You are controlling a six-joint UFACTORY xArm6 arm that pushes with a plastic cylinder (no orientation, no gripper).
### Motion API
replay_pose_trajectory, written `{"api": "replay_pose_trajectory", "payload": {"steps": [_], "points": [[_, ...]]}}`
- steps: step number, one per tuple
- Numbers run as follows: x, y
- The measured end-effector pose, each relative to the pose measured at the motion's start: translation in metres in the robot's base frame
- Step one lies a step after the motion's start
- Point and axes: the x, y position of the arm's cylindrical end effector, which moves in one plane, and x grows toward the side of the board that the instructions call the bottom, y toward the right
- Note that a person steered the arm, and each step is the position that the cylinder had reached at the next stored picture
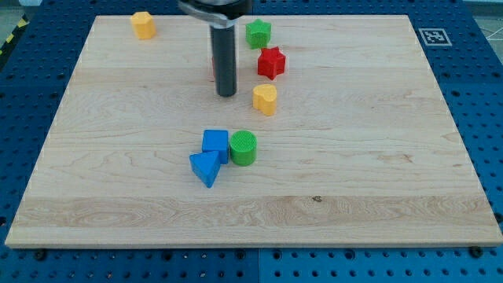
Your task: Slide yellow heart towards top right
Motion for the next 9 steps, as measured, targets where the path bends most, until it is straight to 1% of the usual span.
{"api": "replay_pose_trajectory", "payload": {"steps": [1,2,3,4,5,6,7,8,9], "points": [[0.029,0.014],[0.033,0.094],[0.024,0.167],[0.024,0.2],[0.037,0.167],[0.042,0.11],[0.027,0.068],[-0.001,0.096],[-0.013,0.16]]}}
